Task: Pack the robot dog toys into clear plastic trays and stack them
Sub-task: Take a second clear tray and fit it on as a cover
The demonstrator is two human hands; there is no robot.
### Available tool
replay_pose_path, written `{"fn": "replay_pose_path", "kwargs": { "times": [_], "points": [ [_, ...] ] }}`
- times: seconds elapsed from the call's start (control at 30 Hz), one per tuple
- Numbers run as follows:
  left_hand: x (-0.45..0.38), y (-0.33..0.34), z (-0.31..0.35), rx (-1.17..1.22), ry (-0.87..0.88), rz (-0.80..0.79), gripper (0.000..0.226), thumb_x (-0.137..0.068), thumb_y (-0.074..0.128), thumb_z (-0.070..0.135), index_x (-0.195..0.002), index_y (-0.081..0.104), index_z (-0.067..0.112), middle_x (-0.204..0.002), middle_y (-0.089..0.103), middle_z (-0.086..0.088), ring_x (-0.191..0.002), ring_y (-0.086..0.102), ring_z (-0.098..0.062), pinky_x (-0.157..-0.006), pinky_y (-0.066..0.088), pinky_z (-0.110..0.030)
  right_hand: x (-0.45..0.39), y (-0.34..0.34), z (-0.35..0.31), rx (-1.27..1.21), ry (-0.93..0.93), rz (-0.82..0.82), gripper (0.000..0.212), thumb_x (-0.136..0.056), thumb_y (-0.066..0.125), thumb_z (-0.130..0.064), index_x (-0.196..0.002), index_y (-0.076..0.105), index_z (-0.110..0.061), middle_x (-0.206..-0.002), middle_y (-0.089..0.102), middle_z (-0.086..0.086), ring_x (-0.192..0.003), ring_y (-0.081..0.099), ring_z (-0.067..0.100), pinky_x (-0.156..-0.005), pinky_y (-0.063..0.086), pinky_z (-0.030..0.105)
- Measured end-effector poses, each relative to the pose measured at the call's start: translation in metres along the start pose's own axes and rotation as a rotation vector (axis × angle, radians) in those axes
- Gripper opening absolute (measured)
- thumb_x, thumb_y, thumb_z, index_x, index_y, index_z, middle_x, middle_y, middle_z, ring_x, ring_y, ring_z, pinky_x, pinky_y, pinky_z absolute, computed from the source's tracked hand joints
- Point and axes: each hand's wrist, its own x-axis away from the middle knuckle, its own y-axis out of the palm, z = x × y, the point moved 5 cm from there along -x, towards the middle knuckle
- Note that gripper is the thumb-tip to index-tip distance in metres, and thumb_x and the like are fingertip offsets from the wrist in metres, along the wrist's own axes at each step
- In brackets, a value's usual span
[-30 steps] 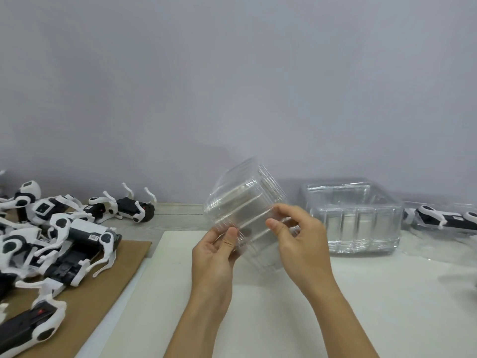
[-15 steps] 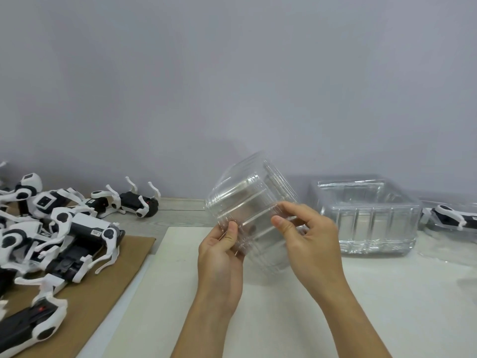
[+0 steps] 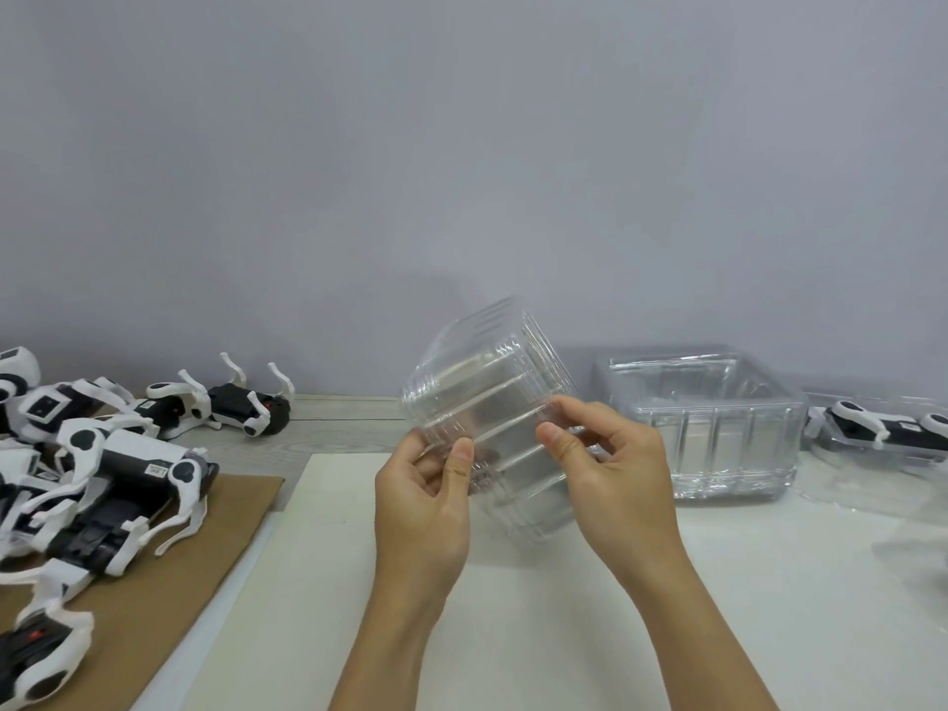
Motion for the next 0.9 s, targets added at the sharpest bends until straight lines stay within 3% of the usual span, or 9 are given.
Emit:
{"fn": "replay_pose_path", "kwargs": {
  "times": [0.23, 0.43, 0.7, 0.9],
  "points": [
    [-0.0004, 0.003, -0.0001, 0.094, -0.035, -0.079, 0.028, -0.09, 0.062, 0.029, -0.114, 0.066, 0.016, -0.103, 0.077, -0.007, -0.099, 0.074, -0.022, -0.082, 0.058, -0.027, -0.0007, -0.0043, -0.0007, -0.051, 0.027, 0.009, 0.019, -0.086, 0.073, -0.004, -0.093, 0.078, -0.02, -0.086, 0.074, -0.012, -0.077, 0.062, -0.002, -0.07, 0.044, 0.007],
    [-0.0009, 0.0042, -0.0033, 0.159, -0.067, -0.08, 0.022, -0.09, 0.069, 0.019, -0.113, 0.068, 0.017, -0.103, 0.077, -0.01, -0.101, 0.073, -0.026, -0.086, 0.057, -0.03, -0.001, -0.005, -0.0026, -0.061, 0.027, -0.011, 0.021, -0.085, 0.073, -0.003, -0.091, 0.077, -0.023, -0.085, 0.074, -0.01, -0.077, 0.063, -0.001, -0.071, 0.045, 0.008],
    [-0.0013, 0.0054, -0.0073, 0.233, -0.172, 0.013, 0.02, -0.098, 0.053, -0.001, -0.108, 0.068, 0.007, -0.1, 0.075, -0.018, -0.097, 0.073, -0.03, -0.102, 0.05, -0.054, -0.0011, -0.0043, 0.0013, -0.058, 0.053, -0.005, 0.019, -0.083, 0.075, -0.004, -0.094, 0.079, -0.02, -0.085, 0.074, -0.014, -0.077, 0.063, -0.002, -0.071, 0.046, 0.009],
    [-0.0002, 0.0024, -0.0054, 0.195, -0.171, 0.035, 0.018, -0.098, 0.053, 0.0, -0.107, 0.068, 0.007, -0.096, 0.076, -0.016, -0.095, 0.074, -0.028, -0.098, 0.053, -0.053, -0.0008, -0.0036, 0.003, -0.067, 0.063, -0.003, 0.018, -0.083, 0.075, -0.005, -0.097, 0.079, -0.015, -0.086, 0.075, -0.01, -0.076, 0.063, 0.002, -0.072, 0.047, 0.01]
  ]
}}
